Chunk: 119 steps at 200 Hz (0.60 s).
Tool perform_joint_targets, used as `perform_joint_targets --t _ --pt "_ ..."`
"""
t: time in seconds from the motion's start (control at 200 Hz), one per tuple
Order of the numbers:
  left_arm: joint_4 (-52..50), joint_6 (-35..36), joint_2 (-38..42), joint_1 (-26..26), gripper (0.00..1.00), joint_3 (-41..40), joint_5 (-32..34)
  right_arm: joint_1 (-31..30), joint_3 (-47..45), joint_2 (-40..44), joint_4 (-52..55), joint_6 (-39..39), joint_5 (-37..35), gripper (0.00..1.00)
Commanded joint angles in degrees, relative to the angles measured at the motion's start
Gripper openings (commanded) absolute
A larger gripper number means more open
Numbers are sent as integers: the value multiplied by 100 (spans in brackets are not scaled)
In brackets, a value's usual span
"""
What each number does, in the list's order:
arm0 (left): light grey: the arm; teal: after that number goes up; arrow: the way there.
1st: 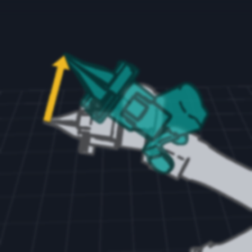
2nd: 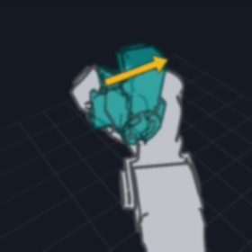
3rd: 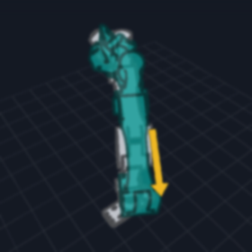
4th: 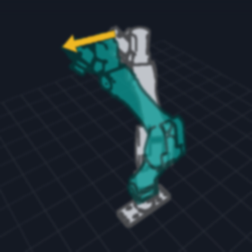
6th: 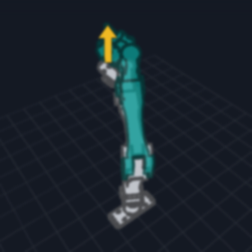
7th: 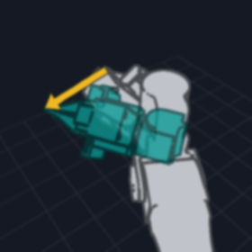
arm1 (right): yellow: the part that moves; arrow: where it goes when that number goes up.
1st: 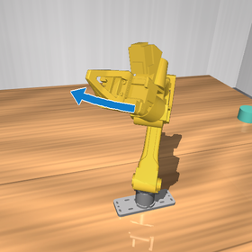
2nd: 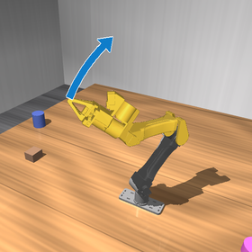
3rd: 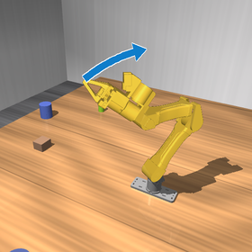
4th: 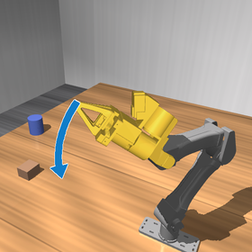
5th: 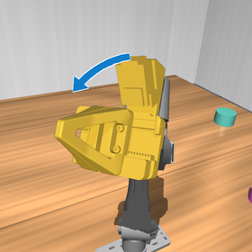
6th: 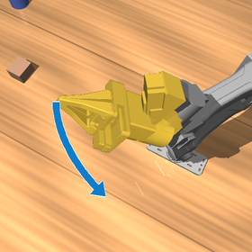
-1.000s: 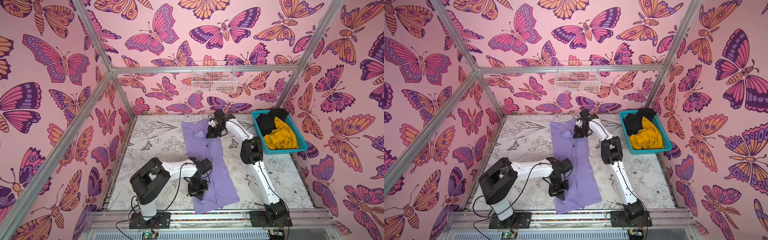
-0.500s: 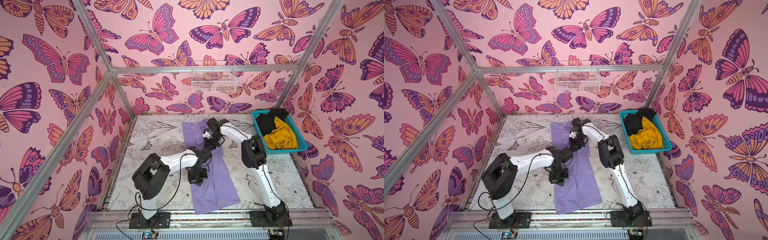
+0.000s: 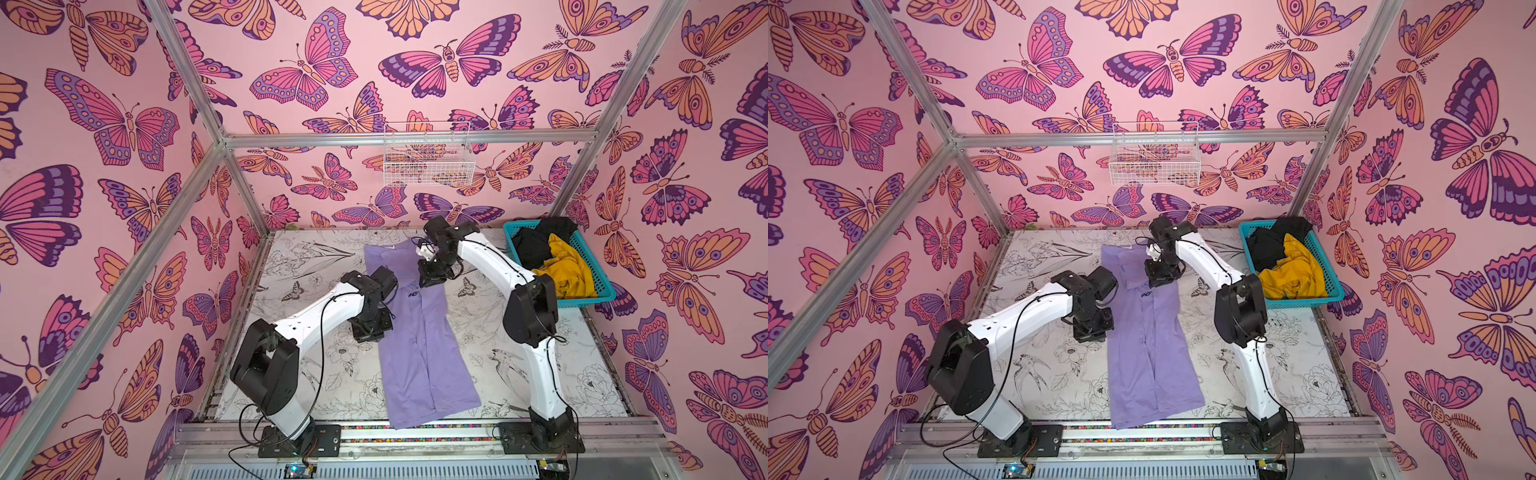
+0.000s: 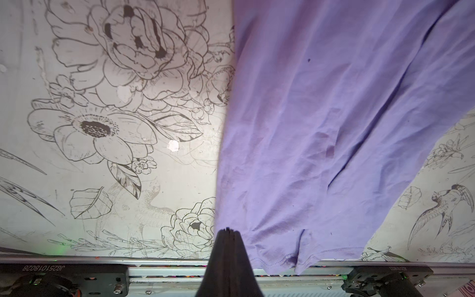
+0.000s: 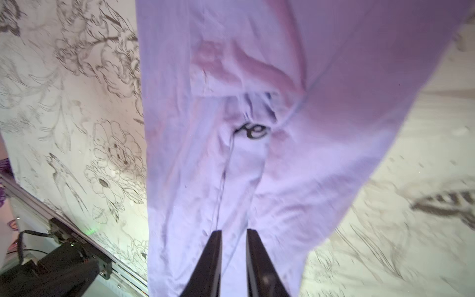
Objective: Fold and stack t-shirts
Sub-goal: Smooth out the T-shirt at the center of the board.
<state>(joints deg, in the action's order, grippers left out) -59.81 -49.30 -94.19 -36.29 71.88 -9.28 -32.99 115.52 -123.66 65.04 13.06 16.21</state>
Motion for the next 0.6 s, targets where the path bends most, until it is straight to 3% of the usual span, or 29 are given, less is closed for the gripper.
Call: perform_joint_targets --t 0.0,0.125,0.23,0.461,0.591 --pt "32 -12 11 -36 0 -464 -747 -187 -1333 837 71 42 -633 24" --pt "739 -144 138 -112 0 -1116 -1608 -216 -3112 1927 -367 324 -770 26" --pt "881 -220 70 -176 0 -1174 -1592 -307 -4172 2569 -592 557 -616 25" --pt "963 -288 -209 -319 0 -912 -1735 -982 -5338 3242 -551 1147 -738 24" --pt "947 -469 -192 -582 0 -1179 -2011 -1299 -5995 3753 -583 1583 -688 27"
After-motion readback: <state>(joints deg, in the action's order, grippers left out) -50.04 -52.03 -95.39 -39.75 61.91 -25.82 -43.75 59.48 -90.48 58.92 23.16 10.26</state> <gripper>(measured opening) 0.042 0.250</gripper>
